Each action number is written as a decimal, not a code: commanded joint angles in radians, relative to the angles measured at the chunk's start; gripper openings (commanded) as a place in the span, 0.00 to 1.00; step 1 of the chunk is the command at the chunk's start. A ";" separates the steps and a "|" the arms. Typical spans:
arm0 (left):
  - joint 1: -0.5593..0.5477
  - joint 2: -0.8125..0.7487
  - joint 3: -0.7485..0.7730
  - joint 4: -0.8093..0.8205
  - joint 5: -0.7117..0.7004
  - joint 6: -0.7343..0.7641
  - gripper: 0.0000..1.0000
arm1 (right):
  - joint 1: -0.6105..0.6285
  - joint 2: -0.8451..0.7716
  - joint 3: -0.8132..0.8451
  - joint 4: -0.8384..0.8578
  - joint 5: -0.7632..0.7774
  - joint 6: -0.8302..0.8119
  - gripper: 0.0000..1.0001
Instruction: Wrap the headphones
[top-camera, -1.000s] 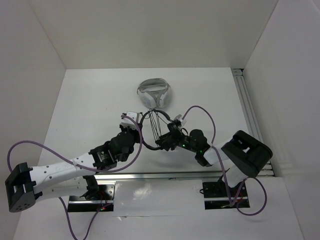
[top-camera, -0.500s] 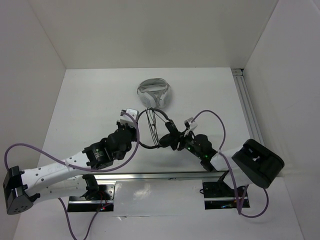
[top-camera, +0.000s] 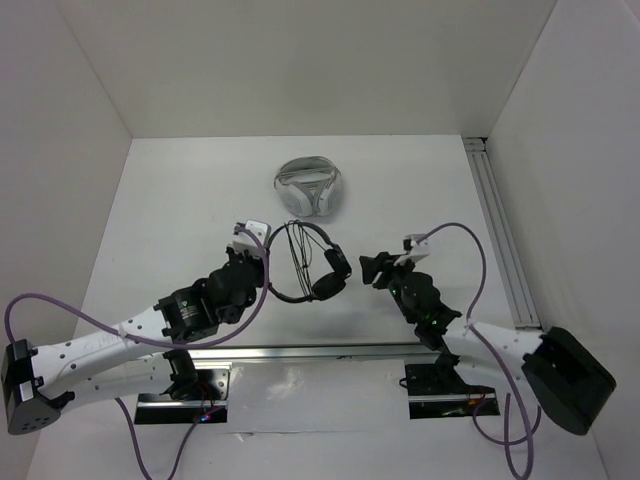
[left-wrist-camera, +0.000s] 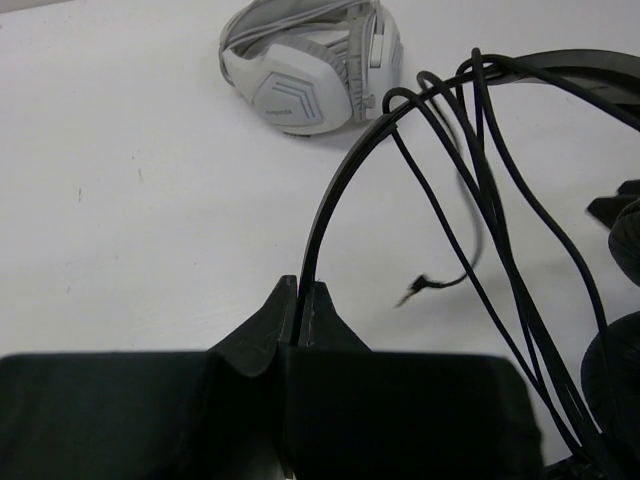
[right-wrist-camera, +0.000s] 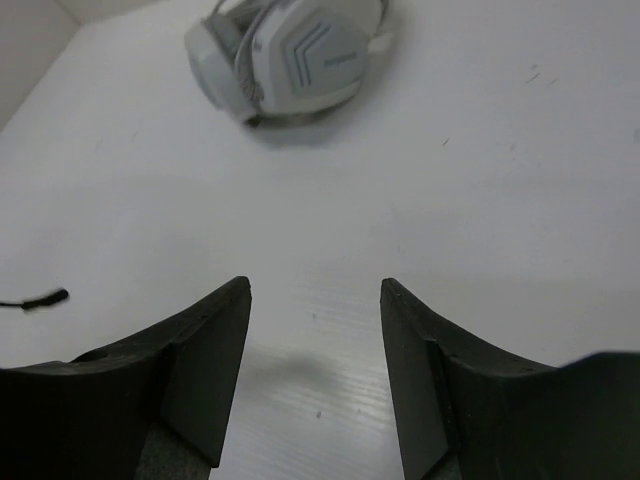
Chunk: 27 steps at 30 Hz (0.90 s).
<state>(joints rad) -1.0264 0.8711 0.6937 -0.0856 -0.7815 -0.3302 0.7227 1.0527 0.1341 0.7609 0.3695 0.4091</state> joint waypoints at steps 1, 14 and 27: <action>-0.004 -0.018 0.009 -0.021 -0.018 -0.088 0.00 | 0.003 -0.182 -0.004 -0.141 0.166 0.053 0.62; -0.035 -0.029 -0.025 -0.111 0.057 -0.168 0.00 | 0.003 -0.439 0.122 -0.486 0.155 0.001 0.64; -0.035 0.086 0.010 -0.208 0.110 -0.222 0.00 | 0.003 -0.419 0.202 -0.575 0.097 -0.009 0.65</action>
<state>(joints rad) -1.0576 0.9337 0.6659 -0.3420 -0.6865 -0.5034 0.7231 0.6346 0.2905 0.2108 0.4782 0.4129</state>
